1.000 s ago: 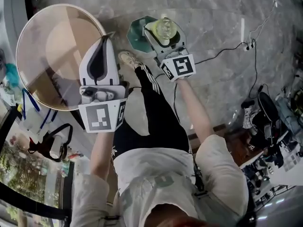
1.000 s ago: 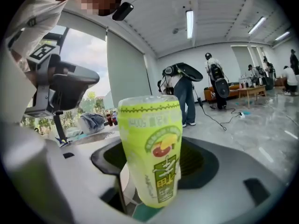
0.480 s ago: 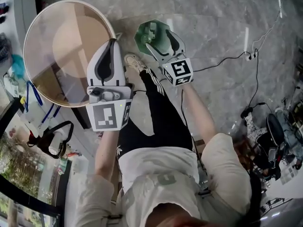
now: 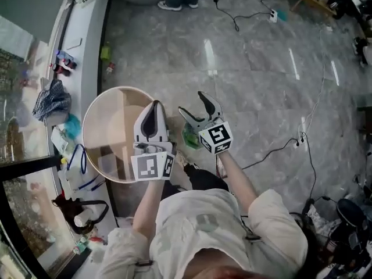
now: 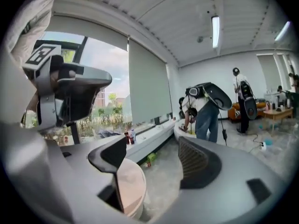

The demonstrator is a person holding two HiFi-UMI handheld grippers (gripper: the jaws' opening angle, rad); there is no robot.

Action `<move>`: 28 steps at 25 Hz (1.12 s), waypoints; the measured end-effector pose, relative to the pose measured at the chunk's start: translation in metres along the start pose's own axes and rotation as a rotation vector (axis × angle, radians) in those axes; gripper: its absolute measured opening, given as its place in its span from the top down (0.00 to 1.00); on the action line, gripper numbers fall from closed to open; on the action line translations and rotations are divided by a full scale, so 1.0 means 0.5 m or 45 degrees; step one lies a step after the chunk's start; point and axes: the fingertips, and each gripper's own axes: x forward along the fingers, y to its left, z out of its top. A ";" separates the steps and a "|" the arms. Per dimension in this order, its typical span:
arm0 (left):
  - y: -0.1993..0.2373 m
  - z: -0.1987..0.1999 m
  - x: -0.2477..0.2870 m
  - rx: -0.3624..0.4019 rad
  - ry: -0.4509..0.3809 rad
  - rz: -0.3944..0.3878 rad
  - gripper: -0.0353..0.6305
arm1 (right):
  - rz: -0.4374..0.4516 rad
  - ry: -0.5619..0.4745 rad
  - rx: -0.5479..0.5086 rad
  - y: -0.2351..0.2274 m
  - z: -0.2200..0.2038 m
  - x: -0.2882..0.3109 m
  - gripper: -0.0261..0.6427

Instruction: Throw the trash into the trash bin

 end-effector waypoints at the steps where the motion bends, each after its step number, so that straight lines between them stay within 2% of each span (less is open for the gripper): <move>1: -0.004 0.034 0.002 0.009 -0.032 0.005 0.93 | 0.007 -0.052 -0.013 0.003 0.058 0.000 0.44; 7: -0.023 0.195 0.014 0.092 -0.231 0.003 0.93 | 0.074 -0.333 -0.197 0.036 0.360 -0.023 0.44; 11: -0.026 0.282 0.019 0.163 -0.346 0.031 0.93 | 0.115 -0.518 -0.253 0.081 0.526 -0.037 0.45; 12: -0.023 0.300 0.015 0.174 -0.373 0.045 0.93 | 0.118 -0.545 -0.258 0.093 0.554 -0.041 0.51; 13: -0.019 0.314 0.009 0.182 -0.396 0.058 0.93 | 0.107 -0.568 -0.263 0.102 0.574 -0.045 0.72; 14: -0.014 0.324 0.003 0.186 -0.412 0.070 0.93 | 0.084 -0.584 -0.270 0.109 0.586 -0.049 0.92; 17: 0.015 0.345 -0.011 0.162 -0.436 0.102 0.93 | 0.029 -0.595 -0.300 0.131 0.595 -0.039 0.94; 19: 0.032 0.360 -0.017 0.149 -0.451 0.128 0.93 | 0.041 -0.583 -0.292 0.145 0.592 -0.027 0.94; 24: 0.035 0.369 -0.016 0.201 -0.460 0.150 0.93 | 0.086 -0.520 -0.212 0.151 0.569 0.000 0.94; 28: 0.042 0.348 -0.011 0.195 -0.423 0.146 0.93 | 0.059 -0.477 -0.152 0.133 0.548 0.016 0.94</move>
